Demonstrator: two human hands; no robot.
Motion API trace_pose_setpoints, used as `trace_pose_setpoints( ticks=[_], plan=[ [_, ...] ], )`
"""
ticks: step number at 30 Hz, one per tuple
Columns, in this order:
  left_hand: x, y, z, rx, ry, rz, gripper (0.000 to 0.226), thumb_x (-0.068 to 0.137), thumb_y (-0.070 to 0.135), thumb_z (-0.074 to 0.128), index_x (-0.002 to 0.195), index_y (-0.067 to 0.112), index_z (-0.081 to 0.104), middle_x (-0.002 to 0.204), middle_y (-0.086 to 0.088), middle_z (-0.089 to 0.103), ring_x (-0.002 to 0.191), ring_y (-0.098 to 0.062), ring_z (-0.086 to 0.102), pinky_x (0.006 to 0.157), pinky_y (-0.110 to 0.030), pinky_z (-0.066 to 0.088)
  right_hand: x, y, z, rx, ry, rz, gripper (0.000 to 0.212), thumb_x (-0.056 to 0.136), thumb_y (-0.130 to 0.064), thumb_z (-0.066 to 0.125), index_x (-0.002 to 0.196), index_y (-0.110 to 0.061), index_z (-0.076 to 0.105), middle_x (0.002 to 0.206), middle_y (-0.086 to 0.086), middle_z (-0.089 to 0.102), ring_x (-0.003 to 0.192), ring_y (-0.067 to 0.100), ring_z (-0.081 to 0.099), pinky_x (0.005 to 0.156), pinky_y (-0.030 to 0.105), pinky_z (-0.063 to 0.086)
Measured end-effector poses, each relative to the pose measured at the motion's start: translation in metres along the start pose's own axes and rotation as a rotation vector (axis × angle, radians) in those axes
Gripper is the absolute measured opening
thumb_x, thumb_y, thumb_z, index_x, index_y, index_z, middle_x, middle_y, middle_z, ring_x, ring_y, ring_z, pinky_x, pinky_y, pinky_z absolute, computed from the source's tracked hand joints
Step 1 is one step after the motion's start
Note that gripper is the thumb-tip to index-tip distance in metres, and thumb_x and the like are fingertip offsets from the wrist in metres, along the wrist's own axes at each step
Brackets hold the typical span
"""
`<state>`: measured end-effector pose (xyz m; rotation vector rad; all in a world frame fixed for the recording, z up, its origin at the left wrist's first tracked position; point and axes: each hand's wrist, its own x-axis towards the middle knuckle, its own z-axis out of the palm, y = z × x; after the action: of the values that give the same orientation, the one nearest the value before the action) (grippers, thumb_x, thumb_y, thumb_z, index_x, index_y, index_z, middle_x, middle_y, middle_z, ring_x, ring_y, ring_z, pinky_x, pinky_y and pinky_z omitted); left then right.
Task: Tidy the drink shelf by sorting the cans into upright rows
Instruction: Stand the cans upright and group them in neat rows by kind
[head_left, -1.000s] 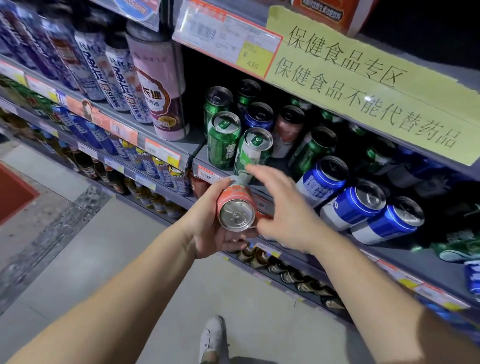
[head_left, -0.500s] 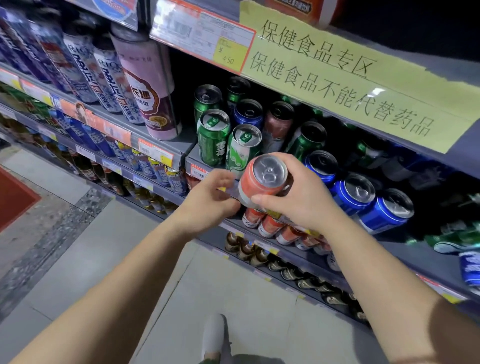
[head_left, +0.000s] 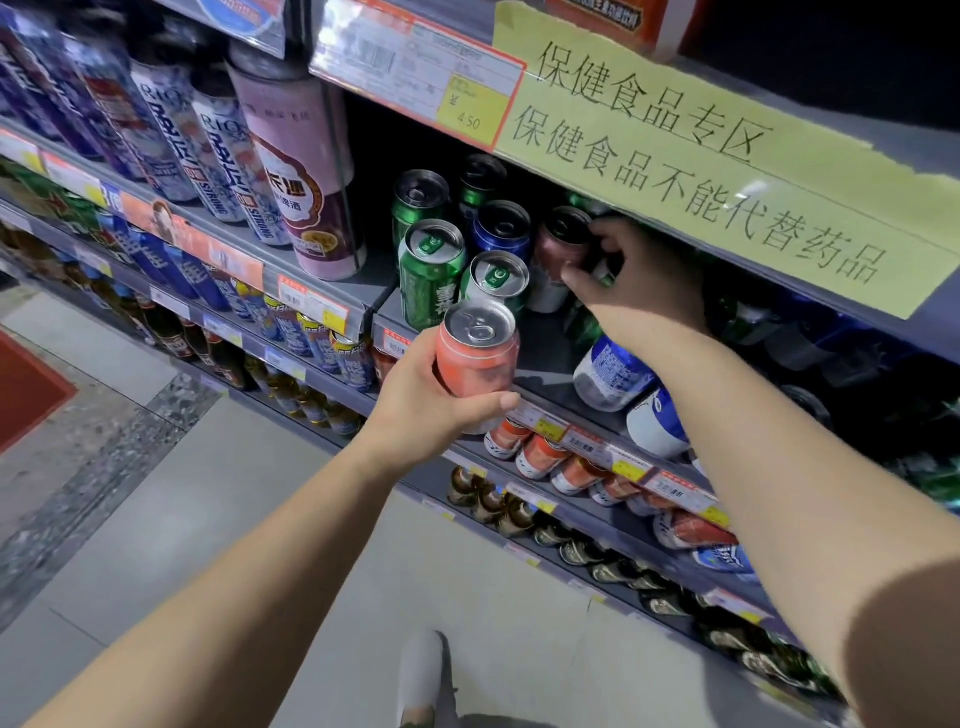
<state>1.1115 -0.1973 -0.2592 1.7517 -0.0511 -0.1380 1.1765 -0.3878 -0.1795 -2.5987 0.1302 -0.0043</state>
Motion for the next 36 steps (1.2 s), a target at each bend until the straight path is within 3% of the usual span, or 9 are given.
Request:
trace_pose_setpoints(
  ticks=[4,8,12,19,23,26,28,31,36],
  plan=[
    [0.001,-0.004,-0.003,-0.011,0.002,-0.014,0.066,0.062,0.027,0.089,0.119,0.019,0.056,0.107,0.007,0.068,0.097,-0.002,0.064,0.080,-0.013,0.050,0.025,-0.004,0.011,-0.099,-0.039,-0.106,0.064,0.086,-0.026,0.068,0.142,-0.012,0.041,0.138,0.011,0.052,0.126,0.025,0.048,0.088,0.017,0.030],
    [0.002,-0.011,-0.003,-0.014,-0.014,-0.032,0.063,0.062,0.026,0.089,0.115,0.021,0.057,0.104,0.006,0.069,0.095,-0.003,0.066,0.078,-0.015,0.051,0.036,-0.004,0.009,-0.130,-0.183,-0.102,0.060,0.091,-0.003,0.060,0.145,-0.005,0.033,0.142,0.020,0.045,0.127,0.026,0.045,0.059,-0.009,0.024],
    [0.001,-0.015,-0.002,-0.008,-0.012,-0.038,0.060,0.061,0.024,0.090,0.112,0.024,0.057,0.102,0.008,0.069,0.092,-0.001,0.066,0.074,-0.011,0.049,0.040,0.005,0.009,-0.202,-0.100,-0.184,0.068,0.088,-0.019,0.067,0.147,-0.013,0.032,0.148,0.008,0.038,0.135,0.018,0.033,0.061,-0.016,0.002],
    [-0.004,-0.016,0.003,0.018,-0.032,-0.041,0.064,0.061,0.029,0.089,0.116,0.021,0.057,0.104,0.004,0.070,0.094,-0.006,0.067,0.078,-0.016,0.053,0.036,0.005,0.005,-0.231,-0.093,-0.150,0.069,0.079,-0.028,0.076,0.137,-0.011,0.042,0.139,0.007,0.048,0.127,0.019,0.041,0.064,-0.013,0.008],
    [-0.011,-0.011,0.007,0.023,-0.020,-0.016,0.060,0.062,0.026,0.089,0.113,0.021,0.058,0.099,0.006,0.071,0.089,-0.002,0.067,0.075,-0.015,0.053,0.013,0.007,0.009,-0.280,-0.002,-0.162,0.097,0.064,-0.050,0.080,0.145,-0.028,0.032,0.147,0.002,0.043,0.136,0.026,0.034,0.106,0.033,0.017],
    [-0.014,-0.011,0.003,0.021,-0.027,-0.017,0.061,0.060,0.026,0.091,0.111,0.014,0.060,0.095,0.001,0.072,0.086,-0.005,0.068,0.073,-0.020,0.054,-0.022,0.013,0.007,-0.170,0.052,-0.128,0.094,0.054,-0.066,0.067,0.139,-0.037,0.042,0.141,-0.003,0.050,0.132,0.029,0.041,0.110,0.048,0.029],
    [-0.017,-0.013,0.002,0.021,-0.080,-0.017,0.064,0.060,0.027,0.092,0.113,0.010,0.061,0.099,-0.003,0.073,0.092,-0.013,0.069,0.079,-0.027,0.054,-0.058,0.018,-0.003,0.099,0.109,-0.134,0.086,0.052,-0.063,0.068,0.131,-0.035,0.051,0.131,-0.010,0.057,0.126,0.023,0.048,0.106,0.042,0.037],
    [-0.027,-0.010,0.005,-0.003,-0.102,-0.002,0.069,0.056,0.025,0.093,0.115,0.013,0.059,0.099,0.007,0.074,0.090,-0.004,0.067,0.077,-0.017,0.051,-0.124,0.033,-0.019,0.349,0.163,-0.135,0.072,0.058,-0.042,0.083,0.123,-0.031,0.055,0.114,-0.021,0.054,0.113,0.008,0.051,0.096,0.027,0.042],
    [-0.044,0.016,0.060,0.112,-0.361,0.024,0.069,0.051,0.044,0.085,0.106,0.008,0.065,0.095,0.000,0.075,0.090,-0.012,0.069,0.085,-0.026,0.053,-0.200,0.106,-0.048,0.567,0.120,0.074,0.066,0.056,-0.036,0.086,0.113,-0.038,0.052,0.107,-0.021,0.062,0.100,0.001,0.060,0.087,0.024,0.050]
  ],
)
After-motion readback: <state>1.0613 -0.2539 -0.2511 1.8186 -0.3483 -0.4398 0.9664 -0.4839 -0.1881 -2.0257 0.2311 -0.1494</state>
